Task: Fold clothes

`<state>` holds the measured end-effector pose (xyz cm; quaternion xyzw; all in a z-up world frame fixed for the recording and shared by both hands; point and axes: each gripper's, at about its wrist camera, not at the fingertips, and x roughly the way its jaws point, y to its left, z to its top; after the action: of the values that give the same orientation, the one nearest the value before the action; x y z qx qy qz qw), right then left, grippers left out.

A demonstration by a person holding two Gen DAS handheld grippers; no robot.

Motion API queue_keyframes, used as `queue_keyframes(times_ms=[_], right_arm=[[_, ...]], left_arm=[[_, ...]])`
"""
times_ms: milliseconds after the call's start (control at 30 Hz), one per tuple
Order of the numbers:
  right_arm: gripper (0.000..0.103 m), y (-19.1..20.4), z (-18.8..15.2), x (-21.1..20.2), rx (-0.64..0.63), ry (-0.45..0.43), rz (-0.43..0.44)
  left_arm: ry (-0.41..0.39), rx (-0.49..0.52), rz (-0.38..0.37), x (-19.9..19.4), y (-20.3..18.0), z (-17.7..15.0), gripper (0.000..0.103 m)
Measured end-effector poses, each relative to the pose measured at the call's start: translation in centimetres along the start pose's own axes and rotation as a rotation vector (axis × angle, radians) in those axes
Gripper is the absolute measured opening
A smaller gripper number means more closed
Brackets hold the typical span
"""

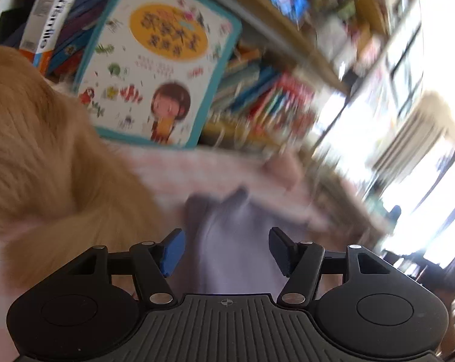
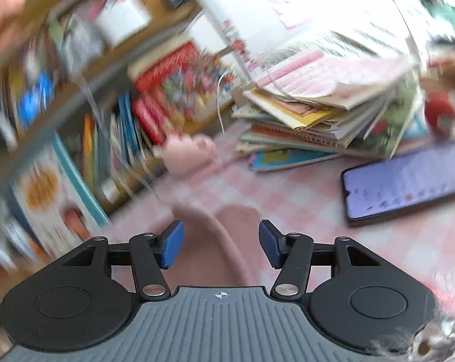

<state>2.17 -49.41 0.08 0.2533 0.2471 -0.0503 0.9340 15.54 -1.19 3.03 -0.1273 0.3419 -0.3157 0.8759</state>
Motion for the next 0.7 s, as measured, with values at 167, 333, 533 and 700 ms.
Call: queue_keyframes(times_ms=[167, 333, 533, 700], right_arm=[[0.052, 2.8, -1.8, 1.2, -0.264, 0.029, -0.097], [0.038, 6.0, -2.4, 2.6, -0.541, -0.035, -0.157], [0.009, 8.9, -2.7, 5.3, -0.725, -0.045, -0.115], [0.006, 7.1, -1.6, 9.2, -0.639, 0.045, -0.156]], left_arm=[[0.027, 0.166, 0.158, 2.2, -2.1, -1.6, 0.06], [-0.037, 0.328, 0.12, 2.9, -5.0, -0.2, 0.046], [0.019, 0.346, 0.052, 6.3, -5.5, 1.4, 0.011], [0.051, 0.19, 0.075, 9.4, -2.1, 1.8, 0.012]])
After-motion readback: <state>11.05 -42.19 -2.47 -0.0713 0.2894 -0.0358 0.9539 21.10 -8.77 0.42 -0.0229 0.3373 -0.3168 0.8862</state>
